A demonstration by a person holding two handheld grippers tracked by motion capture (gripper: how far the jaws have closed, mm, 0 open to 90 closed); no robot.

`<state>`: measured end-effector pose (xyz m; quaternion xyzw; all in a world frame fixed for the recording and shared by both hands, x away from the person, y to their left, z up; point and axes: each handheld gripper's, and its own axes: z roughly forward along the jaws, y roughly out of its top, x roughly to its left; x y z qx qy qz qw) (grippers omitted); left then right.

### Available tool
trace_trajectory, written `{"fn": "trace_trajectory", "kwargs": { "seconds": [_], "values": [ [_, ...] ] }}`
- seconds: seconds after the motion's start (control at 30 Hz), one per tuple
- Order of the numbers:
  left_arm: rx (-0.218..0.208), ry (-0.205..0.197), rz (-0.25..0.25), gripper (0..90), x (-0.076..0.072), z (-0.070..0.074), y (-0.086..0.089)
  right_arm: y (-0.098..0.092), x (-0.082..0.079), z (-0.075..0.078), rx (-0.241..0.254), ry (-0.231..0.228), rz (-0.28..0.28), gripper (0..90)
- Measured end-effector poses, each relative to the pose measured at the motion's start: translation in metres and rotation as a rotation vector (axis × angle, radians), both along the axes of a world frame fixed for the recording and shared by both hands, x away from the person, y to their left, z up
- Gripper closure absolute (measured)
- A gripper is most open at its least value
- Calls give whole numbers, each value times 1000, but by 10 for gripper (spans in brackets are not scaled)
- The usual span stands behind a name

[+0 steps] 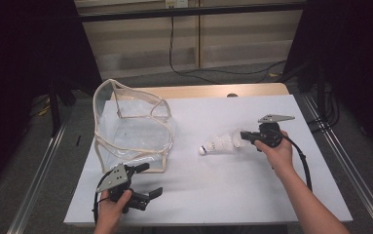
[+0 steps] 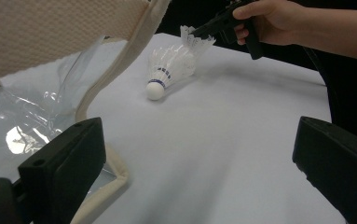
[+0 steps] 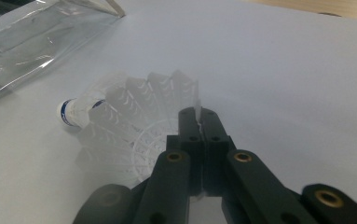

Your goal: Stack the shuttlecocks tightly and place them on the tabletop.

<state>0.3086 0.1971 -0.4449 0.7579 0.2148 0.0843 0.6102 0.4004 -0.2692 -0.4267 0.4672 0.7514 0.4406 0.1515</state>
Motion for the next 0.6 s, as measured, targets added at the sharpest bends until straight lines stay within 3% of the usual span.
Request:
{"fn": "trace_trajectory", "kwargs": {
  "seconds": [0.6],
  "values": [
    [10,1,-1,27,0,0,0,-6,-1,-4,-7,8,0,880]
  ]
}}
